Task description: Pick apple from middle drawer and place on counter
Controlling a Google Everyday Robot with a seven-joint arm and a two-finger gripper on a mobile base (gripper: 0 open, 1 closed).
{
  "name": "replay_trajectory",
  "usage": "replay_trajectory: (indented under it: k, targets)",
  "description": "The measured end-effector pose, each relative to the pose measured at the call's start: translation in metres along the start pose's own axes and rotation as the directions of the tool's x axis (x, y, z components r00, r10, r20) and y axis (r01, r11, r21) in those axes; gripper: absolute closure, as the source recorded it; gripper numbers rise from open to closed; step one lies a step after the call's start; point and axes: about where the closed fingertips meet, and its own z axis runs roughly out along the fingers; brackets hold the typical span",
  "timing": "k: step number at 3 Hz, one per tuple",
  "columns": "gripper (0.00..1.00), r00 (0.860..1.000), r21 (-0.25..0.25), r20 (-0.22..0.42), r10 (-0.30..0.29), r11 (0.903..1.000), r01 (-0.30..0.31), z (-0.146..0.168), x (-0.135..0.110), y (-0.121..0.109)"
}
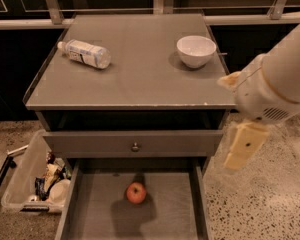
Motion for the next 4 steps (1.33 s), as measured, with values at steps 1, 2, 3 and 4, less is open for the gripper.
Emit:
replay_trajectory:
  k: [1, 2, 3, 4]
  targets:
    - [0.0, 0.995, -0.007, 0.098, -0.004, 1.0, 0.005, 0.038, -0.003, 0.017]
    - [0.0, 0.974, -0.005, 0.226, -0.024, 0.9996, 0.026, 0.072, -0.009, 0.026]
    - [0.0, 0.974, -0.005, 0.226, -0.024, 0.9996, 0.026, 0.072, -0.009, 0.026]
    - [0.0, 0.971, -0.002, 0.24, -0.016, 0.9999, 0.017, 0.087, -0.013, 0.027]
